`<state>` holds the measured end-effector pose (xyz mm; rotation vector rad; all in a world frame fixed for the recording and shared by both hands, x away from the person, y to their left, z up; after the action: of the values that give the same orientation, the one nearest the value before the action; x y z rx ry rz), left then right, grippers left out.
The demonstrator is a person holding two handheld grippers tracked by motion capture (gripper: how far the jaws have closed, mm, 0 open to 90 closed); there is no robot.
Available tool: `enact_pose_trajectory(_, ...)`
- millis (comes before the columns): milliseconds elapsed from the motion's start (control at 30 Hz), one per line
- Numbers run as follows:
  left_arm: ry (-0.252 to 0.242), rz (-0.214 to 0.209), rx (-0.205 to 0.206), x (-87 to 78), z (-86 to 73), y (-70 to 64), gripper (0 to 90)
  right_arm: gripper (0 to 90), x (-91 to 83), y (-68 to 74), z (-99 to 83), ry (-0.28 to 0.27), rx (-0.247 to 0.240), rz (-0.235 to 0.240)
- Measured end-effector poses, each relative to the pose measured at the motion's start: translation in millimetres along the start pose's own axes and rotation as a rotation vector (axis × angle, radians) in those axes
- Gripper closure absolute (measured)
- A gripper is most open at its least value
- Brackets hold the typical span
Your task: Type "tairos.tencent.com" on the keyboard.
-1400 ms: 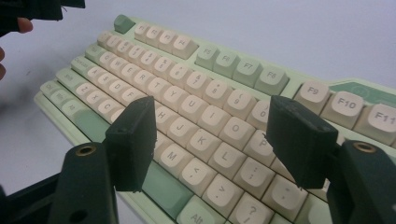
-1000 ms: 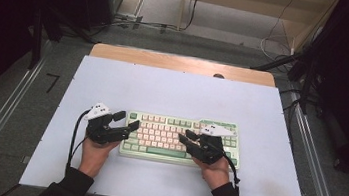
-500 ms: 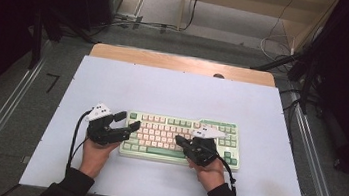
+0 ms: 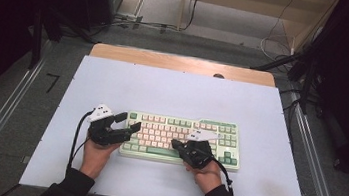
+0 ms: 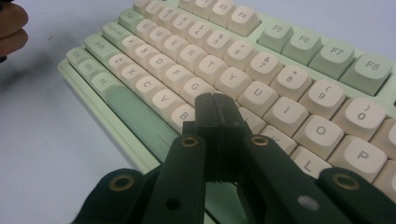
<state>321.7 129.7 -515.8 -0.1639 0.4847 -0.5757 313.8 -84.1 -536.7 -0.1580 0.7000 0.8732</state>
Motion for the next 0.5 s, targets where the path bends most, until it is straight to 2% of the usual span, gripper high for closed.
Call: enact_pose_trajectory(500, 0.003, 0.001, 0.002, 0.6, -1.1, -0.5, 31.0, 87.4, 2.0, 1.1, -1.0, 0.002, 0.003, 0.002)
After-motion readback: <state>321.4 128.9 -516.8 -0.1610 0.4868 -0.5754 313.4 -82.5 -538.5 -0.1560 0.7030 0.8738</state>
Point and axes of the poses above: each handheld gripper's, and its own axes: x roughly forward along the jaws, z roughly out of its top, y roughly to its left, the point moved 7 cm from there along x, roughly forward along the jaws, and after that the axes turned 1 degree about -y, right-handed, at the moved point
